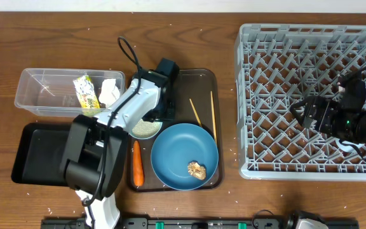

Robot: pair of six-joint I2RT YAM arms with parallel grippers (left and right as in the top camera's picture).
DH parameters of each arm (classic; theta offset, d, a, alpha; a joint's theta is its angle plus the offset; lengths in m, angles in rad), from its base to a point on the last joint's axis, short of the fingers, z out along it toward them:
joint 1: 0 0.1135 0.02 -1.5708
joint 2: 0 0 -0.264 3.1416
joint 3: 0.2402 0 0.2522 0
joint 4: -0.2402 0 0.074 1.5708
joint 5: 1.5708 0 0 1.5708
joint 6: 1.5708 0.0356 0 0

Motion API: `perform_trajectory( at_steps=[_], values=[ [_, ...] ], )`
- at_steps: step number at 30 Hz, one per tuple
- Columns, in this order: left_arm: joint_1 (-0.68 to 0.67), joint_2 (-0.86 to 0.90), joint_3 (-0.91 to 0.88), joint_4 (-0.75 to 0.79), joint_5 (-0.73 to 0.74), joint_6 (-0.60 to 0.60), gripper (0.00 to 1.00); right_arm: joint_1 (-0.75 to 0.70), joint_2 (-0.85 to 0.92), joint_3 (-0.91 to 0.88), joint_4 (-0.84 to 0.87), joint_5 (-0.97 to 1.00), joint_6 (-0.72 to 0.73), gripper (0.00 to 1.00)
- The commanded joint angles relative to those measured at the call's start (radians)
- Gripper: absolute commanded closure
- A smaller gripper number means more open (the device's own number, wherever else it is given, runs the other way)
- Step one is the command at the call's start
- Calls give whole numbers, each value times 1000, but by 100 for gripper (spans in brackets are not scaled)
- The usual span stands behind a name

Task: Sort waste into correct bins and load items into the dishwasher rack
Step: 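Grasp the light-blue rice bowl rim with the left gripper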

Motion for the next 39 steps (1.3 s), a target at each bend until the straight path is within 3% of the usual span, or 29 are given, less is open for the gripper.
perform_trajectory(
  at_steps=[1, 3, 16, 19, 23, 32, 39],
  values=[
    [-2, 29, -9, 16, -23, -3, 75, 16, -1, -1, -4, -1, 0, 8],
    [-2, 32, -8, 32, -23, -3, 81, 16, -1, -1, -4, -1, 0, 8],
    [-11, 42, -9, 65, -36, 53, 85, 16, -1, -1, -19, -1, 0, 8],
    [-23, 52, -9, 64, -47, 53, 94, 16, -1, -1, -19, 0, 0, 8],
    [-42, 38, -2, 55, -47, 60, 94, 16, -1, -1, -19, 0, 0, 9],
    [-92, -150, 81, -39, -47, 55, 94, 16, -1, -1, -15, 0, -1, 8],
    [-77, -330, 81, -145, -46, -49, 94, 16, -1, -1, -15, 3, -1, 8]
  ],
)
